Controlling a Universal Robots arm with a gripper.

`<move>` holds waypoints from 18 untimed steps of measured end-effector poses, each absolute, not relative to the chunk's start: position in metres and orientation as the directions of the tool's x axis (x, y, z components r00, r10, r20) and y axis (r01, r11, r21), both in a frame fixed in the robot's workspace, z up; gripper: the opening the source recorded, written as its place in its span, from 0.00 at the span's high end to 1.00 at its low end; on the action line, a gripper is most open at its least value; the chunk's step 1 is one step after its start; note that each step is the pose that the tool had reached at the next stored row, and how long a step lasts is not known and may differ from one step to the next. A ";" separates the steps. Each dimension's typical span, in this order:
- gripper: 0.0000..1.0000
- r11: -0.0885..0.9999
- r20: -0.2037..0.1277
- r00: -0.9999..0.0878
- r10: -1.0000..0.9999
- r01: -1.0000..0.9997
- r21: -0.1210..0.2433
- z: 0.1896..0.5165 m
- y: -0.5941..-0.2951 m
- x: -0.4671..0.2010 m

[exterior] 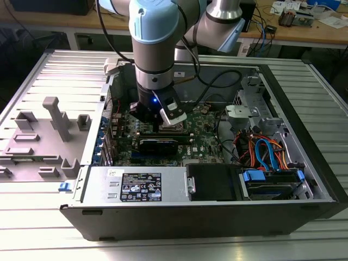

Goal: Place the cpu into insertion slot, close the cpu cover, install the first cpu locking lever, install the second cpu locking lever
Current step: 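Install the second cpu locking lever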

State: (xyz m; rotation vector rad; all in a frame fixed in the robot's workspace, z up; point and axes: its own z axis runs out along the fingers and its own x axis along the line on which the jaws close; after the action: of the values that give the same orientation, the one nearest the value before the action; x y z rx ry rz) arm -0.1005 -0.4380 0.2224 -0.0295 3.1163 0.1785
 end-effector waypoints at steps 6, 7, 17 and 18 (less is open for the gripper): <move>0.89 0.991 -0.021 -1.000 -0.018 -0.020 0.129 0.218 -0.438 -0.103; 0.89 0.991 -0.021 -1.000 -0.018 -0.020 0.132 0.217 -0.438 -0.104; 0.89 0.988 -0.022 -1.000 -0.017 -0.020 0.154 0.207 -0.438 -0.107; 0.89 0.987 -0.022 -1.000 -0.017 -0.020 0.159 0.206 -0.437 -0.107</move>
State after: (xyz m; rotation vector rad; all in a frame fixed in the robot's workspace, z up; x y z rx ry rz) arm -0.1074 -0.4371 0.2063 -0.0291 3.1112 0.2485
